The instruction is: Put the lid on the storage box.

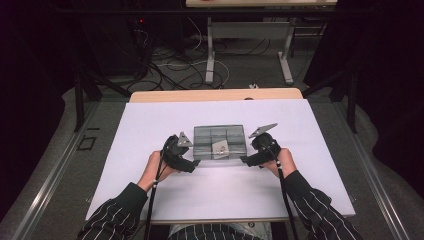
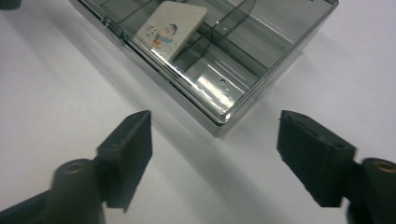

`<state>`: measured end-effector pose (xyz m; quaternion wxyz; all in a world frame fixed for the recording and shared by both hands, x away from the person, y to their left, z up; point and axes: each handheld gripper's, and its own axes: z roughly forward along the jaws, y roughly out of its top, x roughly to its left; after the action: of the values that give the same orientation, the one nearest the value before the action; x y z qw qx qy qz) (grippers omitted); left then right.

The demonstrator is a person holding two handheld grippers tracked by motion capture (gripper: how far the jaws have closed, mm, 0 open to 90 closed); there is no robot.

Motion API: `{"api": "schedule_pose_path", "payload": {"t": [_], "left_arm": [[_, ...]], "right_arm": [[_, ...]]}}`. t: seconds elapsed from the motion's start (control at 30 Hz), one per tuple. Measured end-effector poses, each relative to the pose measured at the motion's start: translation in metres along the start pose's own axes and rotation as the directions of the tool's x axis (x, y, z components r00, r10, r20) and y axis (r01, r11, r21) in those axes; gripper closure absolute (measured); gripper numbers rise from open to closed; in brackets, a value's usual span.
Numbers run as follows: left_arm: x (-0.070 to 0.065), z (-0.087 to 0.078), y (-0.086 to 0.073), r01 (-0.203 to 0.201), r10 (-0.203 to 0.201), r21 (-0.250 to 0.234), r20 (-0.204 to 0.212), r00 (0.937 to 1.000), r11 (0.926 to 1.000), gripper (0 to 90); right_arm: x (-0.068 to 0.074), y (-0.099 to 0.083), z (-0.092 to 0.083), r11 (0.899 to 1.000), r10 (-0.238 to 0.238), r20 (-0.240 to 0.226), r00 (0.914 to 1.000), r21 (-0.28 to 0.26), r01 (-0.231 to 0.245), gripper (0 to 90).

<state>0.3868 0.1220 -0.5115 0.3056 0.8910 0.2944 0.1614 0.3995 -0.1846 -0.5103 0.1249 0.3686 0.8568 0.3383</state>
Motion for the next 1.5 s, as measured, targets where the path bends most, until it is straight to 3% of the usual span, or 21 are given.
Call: {"api": "schedule_pose_path", "payload": {"t": [0.03,0.17,0.2,0.23,0.33,0.37,0.57,0.9,0.97,1.03,1.5], "left_arm": [[-0.001,-0.001,-0.001,0.002,-0.002,0.002,-0.001,1.0,1.0,17.8],[-0.004,-0.007,-0.005,0.017,-0.017,-0.004,0.002,0.9999,0.9998,12.5],[-0.005,-0.009,-0.006,0.017,-0.017,-0.005,-0.001,0.9998,0.9998,10.9],[-0.005,-0.011,-0.007,0.015,-0.015,-0.003,-0.002,0.9999,0.9999,9.8],[-0.007,-0.016,-0.012,0.021,-0.021,-0.009,-0.009,0.9997,0.9997,6.9],[-0.007,-0.018,-0.014,0.026,-0.026,-0.011,-0.009,0.9996,0.9996,6.2],[-0.011,-0.027,-0.025,0.035,-0.035,-0.016,-0.018,0.9992,0.9993,1.9],[-0.014,-0.044,-0.042,0.05,-0.051,-0.026,-0.042,0.9978,0.9984,0.2],[-0.015,-0.047,-0.046,0.051,-0.052,-0.028,-0.046,0.9975,0.9983,0.2],[-0.016,-0.05,-0.049,0.057,-0.058,-0.032,-0.049,0.9971,0.9979,0.1],[-0.021,-0.07,-0.077,0.096,-0.101,-0.063,-0.085,0.9912,0.9934,0.1]], "right_arm": [[0.001,0.001,-0.004,0.999,0.004,-0.004,1.0,0.032,-0.004,21.8],[0.001,-0.002,-0.009,1.0,-0.003,-0.025,0.9997,0.011,0.003,15.2],[0.001,-0.002,-0.012,0.999,0.008,-0.034,0.9994,0.031,-0.007,14.1],[0.001,-0.004,-0.011,1.0,-0.005,-0.032,0.9995,0.0,0.005,12.5],[0.001,-0.009,-0.017,1.0,0.007,-0.038,0.9992,0.02,-0.007,8.0],[0.0,-0.011,-0.017,1.0,-0.001,-0.047,0.9989,-0.009,0.001,6.8],[0.002,-0.017,-0.027,1.0,-0.01,-0.056,0.9984,-0.019,0.009,0.4],[0.004,-0.03,-0.041,0.998,-0.009,-0.058,0.9983,-0.066,0.005,0.1],[0.003,-0.034,-0.046,0.998,-0.01,-0.053,0.9985,-0.055,0.007,0.1],[0.003,-0.038,-0.048,0.997,-0.008,-0.048,0.9988,-0.083,0.004,0.1],[0.005,-0.069,-0.071,0.996,0.011,-0.011,0.9999,-0.093,-0.012,0.1]]}}
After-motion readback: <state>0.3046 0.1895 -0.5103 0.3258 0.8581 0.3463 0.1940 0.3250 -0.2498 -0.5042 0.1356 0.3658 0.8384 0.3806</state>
